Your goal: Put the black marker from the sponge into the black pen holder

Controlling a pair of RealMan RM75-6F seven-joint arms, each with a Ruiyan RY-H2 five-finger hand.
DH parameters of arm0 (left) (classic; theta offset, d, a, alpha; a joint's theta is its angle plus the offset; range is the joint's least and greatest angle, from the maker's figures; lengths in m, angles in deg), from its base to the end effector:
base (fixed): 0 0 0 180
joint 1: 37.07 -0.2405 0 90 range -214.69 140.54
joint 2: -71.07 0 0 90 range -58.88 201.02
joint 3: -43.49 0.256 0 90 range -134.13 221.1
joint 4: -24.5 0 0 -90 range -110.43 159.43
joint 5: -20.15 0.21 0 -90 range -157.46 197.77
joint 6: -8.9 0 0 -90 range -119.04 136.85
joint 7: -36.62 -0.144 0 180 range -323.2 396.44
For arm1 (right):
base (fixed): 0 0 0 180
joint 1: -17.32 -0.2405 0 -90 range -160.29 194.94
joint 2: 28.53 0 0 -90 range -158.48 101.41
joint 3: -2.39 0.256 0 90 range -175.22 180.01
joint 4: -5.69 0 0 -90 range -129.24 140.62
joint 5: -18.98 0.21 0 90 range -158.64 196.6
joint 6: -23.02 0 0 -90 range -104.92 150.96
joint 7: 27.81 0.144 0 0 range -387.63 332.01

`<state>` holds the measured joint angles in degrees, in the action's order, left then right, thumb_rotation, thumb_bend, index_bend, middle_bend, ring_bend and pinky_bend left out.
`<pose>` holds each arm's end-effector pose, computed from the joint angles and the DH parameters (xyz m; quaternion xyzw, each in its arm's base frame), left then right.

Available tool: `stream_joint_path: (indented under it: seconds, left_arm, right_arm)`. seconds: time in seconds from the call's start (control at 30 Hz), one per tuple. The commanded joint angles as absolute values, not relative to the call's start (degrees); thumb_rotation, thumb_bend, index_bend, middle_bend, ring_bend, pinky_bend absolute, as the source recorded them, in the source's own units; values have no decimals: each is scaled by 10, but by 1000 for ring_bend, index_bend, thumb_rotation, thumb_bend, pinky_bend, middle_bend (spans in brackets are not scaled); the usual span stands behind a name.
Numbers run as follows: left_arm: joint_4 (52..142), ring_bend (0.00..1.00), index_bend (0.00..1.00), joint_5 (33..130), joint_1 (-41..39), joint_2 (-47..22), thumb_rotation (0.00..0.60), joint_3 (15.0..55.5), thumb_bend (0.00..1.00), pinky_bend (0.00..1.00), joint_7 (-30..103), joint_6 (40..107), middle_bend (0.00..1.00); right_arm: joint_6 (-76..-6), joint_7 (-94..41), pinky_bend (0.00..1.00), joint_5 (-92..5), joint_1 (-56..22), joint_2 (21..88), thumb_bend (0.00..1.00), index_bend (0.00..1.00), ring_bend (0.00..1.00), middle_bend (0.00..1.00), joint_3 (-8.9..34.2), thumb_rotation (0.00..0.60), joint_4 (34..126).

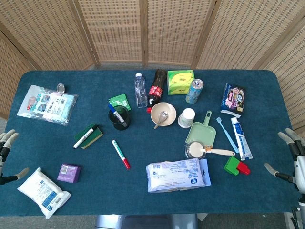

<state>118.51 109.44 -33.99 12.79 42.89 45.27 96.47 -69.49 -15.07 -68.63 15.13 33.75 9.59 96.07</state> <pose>-0.3107 0.1630 0.1859 -0.5883 -0.4066 -0.4137 0.5634 -0.3097 -0.1801 0.1988 0.5259 -0.3731 0.4907 0.5861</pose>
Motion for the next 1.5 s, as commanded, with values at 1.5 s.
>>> stream_joint_path:
  seconds: [1.5]
  left_arm:
    - [1373,0,210,519,-63,27,600,286,36,100,117,775,0]
  right_arm:
    - [-699,-140,311,-687,156,332,0,173,129,72,96,600,968]
